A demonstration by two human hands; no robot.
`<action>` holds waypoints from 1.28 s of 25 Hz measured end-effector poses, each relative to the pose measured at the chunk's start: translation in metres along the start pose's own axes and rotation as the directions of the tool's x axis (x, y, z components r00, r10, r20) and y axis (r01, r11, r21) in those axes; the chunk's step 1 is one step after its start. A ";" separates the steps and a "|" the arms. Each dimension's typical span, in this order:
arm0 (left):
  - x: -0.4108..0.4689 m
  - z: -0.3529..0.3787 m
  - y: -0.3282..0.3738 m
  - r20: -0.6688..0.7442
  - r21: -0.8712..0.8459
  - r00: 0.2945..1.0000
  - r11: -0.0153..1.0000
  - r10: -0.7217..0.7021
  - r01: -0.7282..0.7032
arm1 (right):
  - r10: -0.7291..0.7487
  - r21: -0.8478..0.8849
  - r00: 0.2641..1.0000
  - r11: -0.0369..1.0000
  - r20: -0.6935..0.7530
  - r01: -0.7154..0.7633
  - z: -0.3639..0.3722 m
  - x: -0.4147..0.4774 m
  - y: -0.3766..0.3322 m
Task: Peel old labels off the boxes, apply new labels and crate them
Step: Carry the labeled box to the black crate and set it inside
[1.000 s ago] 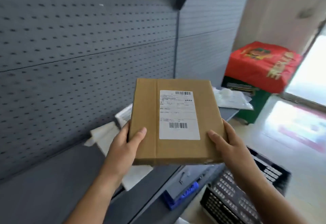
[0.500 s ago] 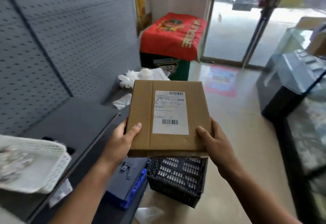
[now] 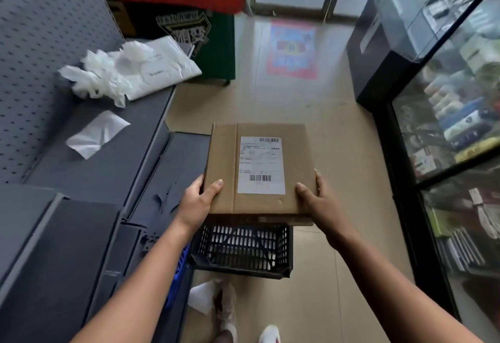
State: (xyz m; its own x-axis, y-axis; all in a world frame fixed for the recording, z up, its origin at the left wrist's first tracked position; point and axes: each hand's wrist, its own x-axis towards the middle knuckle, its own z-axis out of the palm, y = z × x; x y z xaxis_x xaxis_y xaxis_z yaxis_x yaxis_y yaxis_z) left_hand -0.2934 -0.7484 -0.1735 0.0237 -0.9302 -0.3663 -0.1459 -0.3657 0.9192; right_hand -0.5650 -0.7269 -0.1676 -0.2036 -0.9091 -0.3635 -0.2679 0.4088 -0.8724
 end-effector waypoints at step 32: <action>0.297 0.086 -0.317 -0.094 0.456 0.907 0.793 -0.410 0.406 | 0.600 -0.277 0.800 0.767 -0.010 -0.578 0.161 0.285 0.302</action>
State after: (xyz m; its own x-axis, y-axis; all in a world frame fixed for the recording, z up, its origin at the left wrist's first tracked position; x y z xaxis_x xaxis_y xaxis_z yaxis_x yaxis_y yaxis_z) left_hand -0.3248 -0.9057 -0.5864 0.1742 -0.6968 -0.6958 -0.5565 -0.6526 0.5142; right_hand -0.5526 -0.8755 -0.5870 -0.3325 -0.4817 -0.8108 -0.3490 0.8615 -0.3687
